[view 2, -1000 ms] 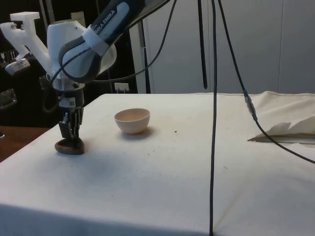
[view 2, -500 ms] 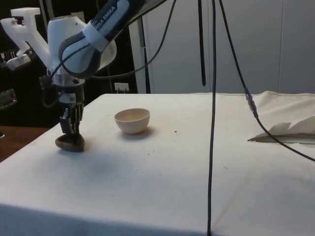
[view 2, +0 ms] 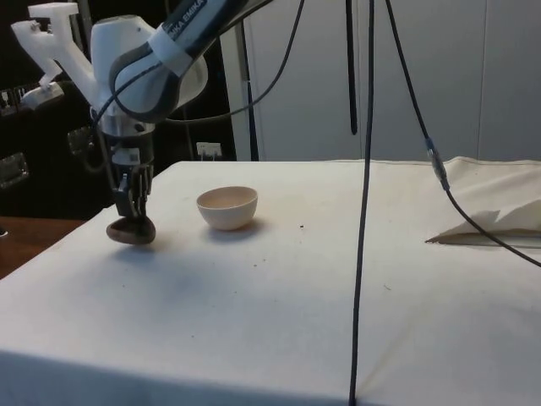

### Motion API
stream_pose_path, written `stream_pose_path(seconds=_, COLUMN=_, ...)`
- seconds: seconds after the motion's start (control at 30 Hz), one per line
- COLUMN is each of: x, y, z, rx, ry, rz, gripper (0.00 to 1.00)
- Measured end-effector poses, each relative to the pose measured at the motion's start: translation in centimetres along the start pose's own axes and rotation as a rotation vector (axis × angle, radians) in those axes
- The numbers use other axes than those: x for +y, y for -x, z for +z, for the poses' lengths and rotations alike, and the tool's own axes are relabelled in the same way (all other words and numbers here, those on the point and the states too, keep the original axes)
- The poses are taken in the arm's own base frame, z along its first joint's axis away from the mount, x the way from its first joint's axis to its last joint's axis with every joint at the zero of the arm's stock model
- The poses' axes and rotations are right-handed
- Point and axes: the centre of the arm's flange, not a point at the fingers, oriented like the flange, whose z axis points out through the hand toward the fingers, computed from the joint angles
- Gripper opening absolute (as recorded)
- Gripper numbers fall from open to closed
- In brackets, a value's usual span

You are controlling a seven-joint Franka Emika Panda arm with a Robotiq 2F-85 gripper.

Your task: Pour the coffee beans from the cup into the bowl.

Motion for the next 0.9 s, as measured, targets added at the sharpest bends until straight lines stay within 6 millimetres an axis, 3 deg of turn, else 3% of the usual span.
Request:
stream_pose_path(seconds=0.37, x=1.3, y=0.8, z=-1.6, rx=-0.002, ry=0.013, rz=0.002, gripper=0.05)
stream_pose_path(seconds=0.9, x=3.1, y=1.3, z=-5.5, rx=0.019, ry=0.037, rz=-0.006, gripper=0.05)
